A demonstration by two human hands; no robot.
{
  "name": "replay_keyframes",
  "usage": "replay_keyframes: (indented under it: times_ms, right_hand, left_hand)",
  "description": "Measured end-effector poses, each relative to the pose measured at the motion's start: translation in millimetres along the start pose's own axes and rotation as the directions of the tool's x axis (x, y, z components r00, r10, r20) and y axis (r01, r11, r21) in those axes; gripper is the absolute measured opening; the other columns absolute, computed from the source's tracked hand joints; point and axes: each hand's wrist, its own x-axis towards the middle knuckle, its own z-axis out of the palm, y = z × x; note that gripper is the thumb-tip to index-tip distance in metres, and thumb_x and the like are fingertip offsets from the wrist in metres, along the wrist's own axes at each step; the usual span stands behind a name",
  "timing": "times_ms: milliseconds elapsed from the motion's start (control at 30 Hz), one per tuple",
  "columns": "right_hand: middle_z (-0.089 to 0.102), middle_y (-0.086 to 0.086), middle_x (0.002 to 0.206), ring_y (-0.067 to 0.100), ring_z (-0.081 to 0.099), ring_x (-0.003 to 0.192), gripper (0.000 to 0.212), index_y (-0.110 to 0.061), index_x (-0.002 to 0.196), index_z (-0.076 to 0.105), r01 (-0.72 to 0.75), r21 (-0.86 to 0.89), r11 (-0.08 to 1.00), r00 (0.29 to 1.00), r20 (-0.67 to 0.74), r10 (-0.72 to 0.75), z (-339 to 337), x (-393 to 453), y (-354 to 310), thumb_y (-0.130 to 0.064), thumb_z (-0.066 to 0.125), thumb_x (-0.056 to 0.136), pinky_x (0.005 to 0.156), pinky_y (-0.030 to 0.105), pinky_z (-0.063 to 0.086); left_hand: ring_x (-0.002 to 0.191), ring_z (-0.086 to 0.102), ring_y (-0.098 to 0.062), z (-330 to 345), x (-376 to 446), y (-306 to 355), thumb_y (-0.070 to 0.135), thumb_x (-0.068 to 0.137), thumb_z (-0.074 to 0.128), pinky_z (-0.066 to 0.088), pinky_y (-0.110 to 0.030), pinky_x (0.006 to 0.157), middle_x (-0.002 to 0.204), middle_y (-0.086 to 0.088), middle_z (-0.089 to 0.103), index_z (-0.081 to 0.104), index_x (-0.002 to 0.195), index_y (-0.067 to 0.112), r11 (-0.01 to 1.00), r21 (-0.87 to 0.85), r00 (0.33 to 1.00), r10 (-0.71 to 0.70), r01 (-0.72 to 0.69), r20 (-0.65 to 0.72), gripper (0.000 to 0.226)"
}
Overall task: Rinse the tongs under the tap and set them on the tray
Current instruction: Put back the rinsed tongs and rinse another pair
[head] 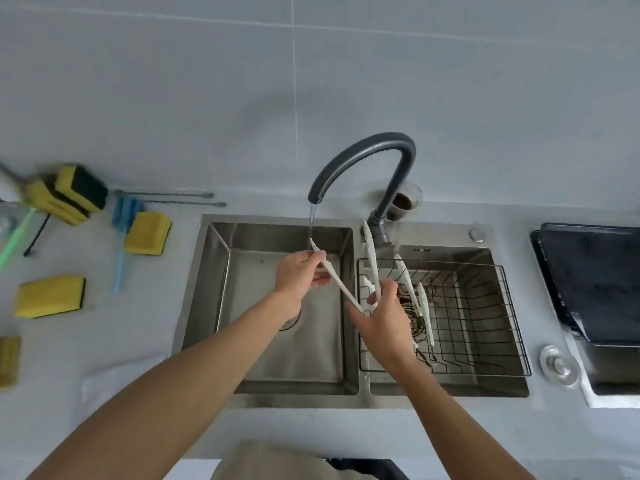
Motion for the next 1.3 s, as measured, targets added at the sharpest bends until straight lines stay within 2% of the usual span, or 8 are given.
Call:
replay_keyframes:
  times_ms: [133,267,367,567,833,1033,1167,1300]
  right_hand:
    - [0.062,-0.005,0.099,0.018,0.067,0.073,0.064,-0.026,0.126,0.036,-0.117,0.162,0.980,0.990,0.102,0.102,10,8,-20,-0.047,0.081,0.086,0.059,0.035,0.057]
    - [0.070,0.009,0.073,0.023,0.068,0.053,0.057,-0.001,0.105,0.059,-0.201,0.396,0.896,0.968,0.223,0.118,19,14,-31,-0.057,0.061,0.098,0.053,0.044,0.054]
    - [0.074,0.007,0.072,0.016,0.068,0.055,0.077,-0.005,0.093,0.065,-0.180,0.357,0.917,0.965,0.244,0.094,29,16,-32,-0.079,0.042,0.093,0.055,0.034,0.050]
    - [0.065,0.001,0.084,0.015,0.065,0.064,0.054,-0.024,0.097,0.058,-0.185,0.386,0.904,0.962,0.257,0.087,39,22,-36,-0.073,0.036,0.099,0.058,0.031,0.048]
    - [0.060,0.007,0.072,0.018,0.062,0.062,0.089,-0.007,0.116,0.067,-0.226,0.430,0.874,0.951,0.292,0.103,40,32,-43,-0.084,0.030,0.089,0.051,0.032,0.051]
    - [0.054,0.009,0.065,0.016,0.056,0.057,0.081,0.000,0.103,0.064,-0.208,0.383,0.900,0.963,0.244,0.118,28,31,-42,-0.074,0.031,0.100,0.058,0.030,0.049]
    - [0.050,0.000,0.059,0.009,0.045,0.047,0.073,0.005,0.098,0.060,-0.282,0.384,0.879,0.949,0.248,0.196,15,32,-44,-0.062,0.032,0.107,0.048,0.025,0.040]
    - [0.049,0.004,0.060,0.011,0.040,0.044,0.061,-0.008,0.082,0.056,-0.351,0.386,0.853,0.916,0.331,0.227,5,40,-48,-0.060,0.036,0.107,0.048,0.029,0.035]
  left_hand:
    - [0.094,0.078,-0.034,-19,12,9,0.011,0.096,0.065,0.067,-0.037,0.077,0.104,-0.023,0.077,0.073,0.109,-0.002,1.000,0.007,1.000,0.005,-0.005,-0.022,0.020]
    - [0.090,0.079,-0.028,-23,24,16,0.011,0.099,0.056,0.066,-0.039,0.078,0.103,-0.018,0.079,0.075,0.106,0.003,0.997,0.074,0.999,0.037,-0.038,0.018,0.022]
    - [0.089,0.079,-0.029,-22,35,22,0.009,0.100,0.053,0.065,-0.043,0.083,0.102,-0.017,0.080,0.076,0.110,0.005,0.994,0.099,0.997,0.036,-0.042,0.064,0.025]
    - [0.093,0.079,-0.030,-23,53,32,0.007,0.104,0.052,0.066,-0.040,0.081,0.105,-0.018,0.079,0.073,0.114,0.003,0.993,0.112,0.990,0.022,-0.037,0.136,0.023]
    - [0.095,0.079,-0.031,-24,64,36,0.022,0.106,0.057,0.065,-0.041,0.083,0.104,-0.014,0.080,0.075,0.115,0.008,0.999,0.037,0.988,0.005,-0.011,0.151,0.025]
    - [0.092,0.079,-0.027,-22,67,31,0.015,0.105,0.059,0.066,-0.035,0.077,0.101,-0.013,0.081,0.077,0.108,0.009,1.000,0.024,0.992,-0.016,0.013,0.121,0.020]
    - [0.094,0.079,-0.028,-19,67,24,0.013,0.104,0.059,0.066,-0.039,0.083,0.105,-0.015,0.079,0.074,0.115,0.006,0.997,0.032,0.988,-0.077,0.073,0.133,0.020]
    - [0.095,0.078,-0.028,-19,68,17,0.012,0.105,0.057,0.065,-0.039,0.085,0.106,-0.015,0.078,0.072,0.117,0.006,0.990,0.031,0.984,-0.139,0.136,0.114,0.020]
